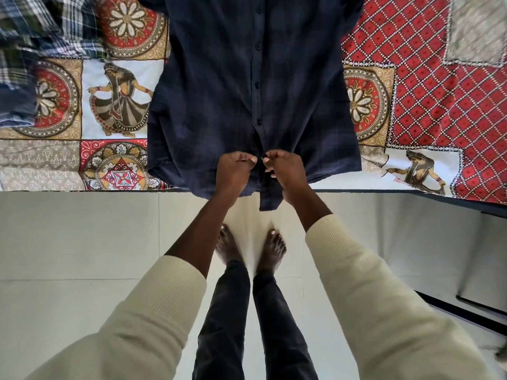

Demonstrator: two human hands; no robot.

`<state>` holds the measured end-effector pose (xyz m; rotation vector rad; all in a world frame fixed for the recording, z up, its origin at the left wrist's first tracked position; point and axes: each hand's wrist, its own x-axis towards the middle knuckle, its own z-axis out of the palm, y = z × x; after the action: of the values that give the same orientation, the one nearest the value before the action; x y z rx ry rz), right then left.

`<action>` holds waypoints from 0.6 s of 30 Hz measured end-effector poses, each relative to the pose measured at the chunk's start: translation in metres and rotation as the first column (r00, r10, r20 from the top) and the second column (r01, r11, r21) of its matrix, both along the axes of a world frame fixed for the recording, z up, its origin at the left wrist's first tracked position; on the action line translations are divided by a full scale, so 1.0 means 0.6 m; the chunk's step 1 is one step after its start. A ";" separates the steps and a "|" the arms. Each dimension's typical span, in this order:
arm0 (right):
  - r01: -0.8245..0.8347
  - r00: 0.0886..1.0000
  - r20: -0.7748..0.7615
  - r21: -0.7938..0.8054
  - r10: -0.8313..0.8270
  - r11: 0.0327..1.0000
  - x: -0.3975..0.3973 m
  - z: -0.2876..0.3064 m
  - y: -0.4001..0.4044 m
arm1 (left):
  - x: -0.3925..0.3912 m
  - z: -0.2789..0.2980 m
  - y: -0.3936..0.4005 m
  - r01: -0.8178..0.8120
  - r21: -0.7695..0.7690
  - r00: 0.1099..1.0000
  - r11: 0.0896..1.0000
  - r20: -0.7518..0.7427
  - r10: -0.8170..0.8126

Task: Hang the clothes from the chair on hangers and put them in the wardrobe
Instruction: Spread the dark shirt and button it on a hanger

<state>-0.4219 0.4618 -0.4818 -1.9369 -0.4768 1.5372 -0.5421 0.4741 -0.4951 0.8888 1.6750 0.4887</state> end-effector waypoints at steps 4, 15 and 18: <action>0.036 0.999 -0.018 -0.038 -0.037 0.999 -0.007 -0.003 0.000 | 0.007 0.002 -0.009 -0.037 -0.011 0.999 0.999 0.036 0.038; 0.099 0.989 -0.103 -0.061 -0.105 0.993 0.007 -0.003 -0.007 | 0.023 0.007 -0.008 -0.135 -0.027 0.991 0.991 0.021 0.135; 0.077 0.992 -0.092 -0.057 -0.082 0.995 0.009 -0.006 -0.006 | 0.021 0.008 -0.002 -0.140 -0.051 0.990 0.989 0.024 0.141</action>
<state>-0.4165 0.4582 -0.4856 -1.8898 -0.3171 1.5970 -0.5295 0.4731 -0.4900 0.7285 1.7250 0.5505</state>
